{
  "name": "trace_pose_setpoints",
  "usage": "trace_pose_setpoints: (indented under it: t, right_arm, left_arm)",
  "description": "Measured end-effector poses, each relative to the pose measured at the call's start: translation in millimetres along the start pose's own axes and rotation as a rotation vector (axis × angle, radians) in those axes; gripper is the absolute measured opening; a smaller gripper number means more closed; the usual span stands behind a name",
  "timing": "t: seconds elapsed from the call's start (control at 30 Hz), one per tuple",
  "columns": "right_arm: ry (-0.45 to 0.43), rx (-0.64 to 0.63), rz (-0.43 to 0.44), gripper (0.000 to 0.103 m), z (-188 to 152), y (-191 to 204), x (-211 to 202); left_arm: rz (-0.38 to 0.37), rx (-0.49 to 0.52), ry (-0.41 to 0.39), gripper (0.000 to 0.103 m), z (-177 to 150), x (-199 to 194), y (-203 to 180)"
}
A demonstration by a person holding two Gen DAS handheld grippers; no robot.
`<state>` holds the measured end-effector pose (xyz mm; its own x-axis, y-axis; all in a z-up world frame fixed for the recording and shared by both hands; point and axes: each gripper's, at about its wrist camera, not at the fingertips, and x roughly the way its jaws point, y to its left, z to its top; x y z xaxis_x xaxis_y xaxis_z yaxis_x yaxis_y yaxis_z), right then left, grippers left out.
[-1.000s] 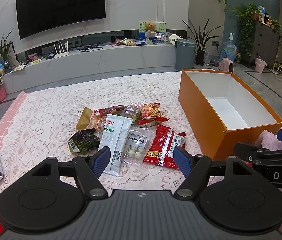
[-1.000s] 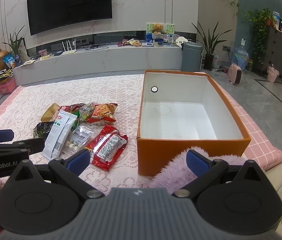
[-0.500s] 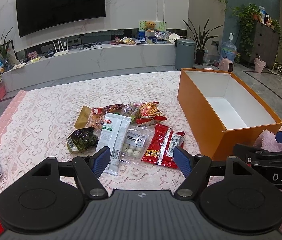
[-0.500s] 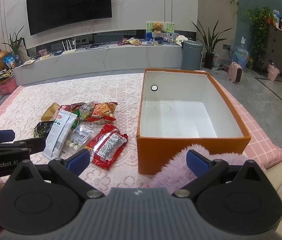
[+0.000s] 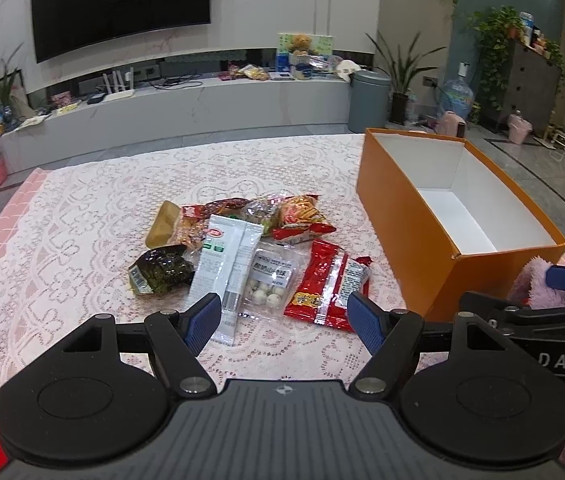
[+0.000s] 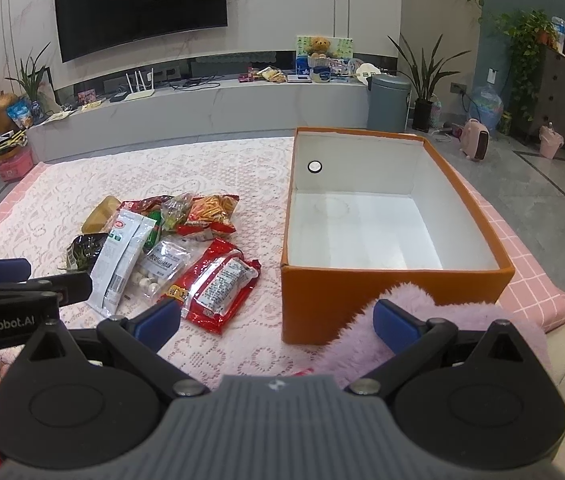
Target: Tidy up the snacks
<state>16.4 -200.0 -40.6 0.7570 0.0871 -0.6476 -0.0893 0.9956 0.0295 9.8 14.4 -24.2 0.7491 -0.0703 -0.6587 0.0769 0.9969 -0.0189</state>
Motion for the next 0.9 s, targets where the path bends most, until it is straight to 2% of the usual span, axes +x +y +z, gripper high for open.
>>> trace_pose_setpoints:
  t: [0.27,0.4,0.57,0.9]
  right_arm:
    - [-0.022,-0.03,0.09,0.099,4,10,10]
    - [-0.017,-0.055,0.141,0.083,13,21,21]
    - [0.021,-0.065,0.191,0.08,18,41,43]
    - [0.125,0.197,0.135,0.079,21,51,104]
  left_arm:
    - [-0.053,-0.018,0.039,0.085,9,11,28]
    - [-0.041,-0.02,0.049,0.087,17,24,43]
    - [-0.054,-0.034,0.086,0.086,24,47,61]
    - [-0.099,0.04,0.151,0.085,29,105,72]
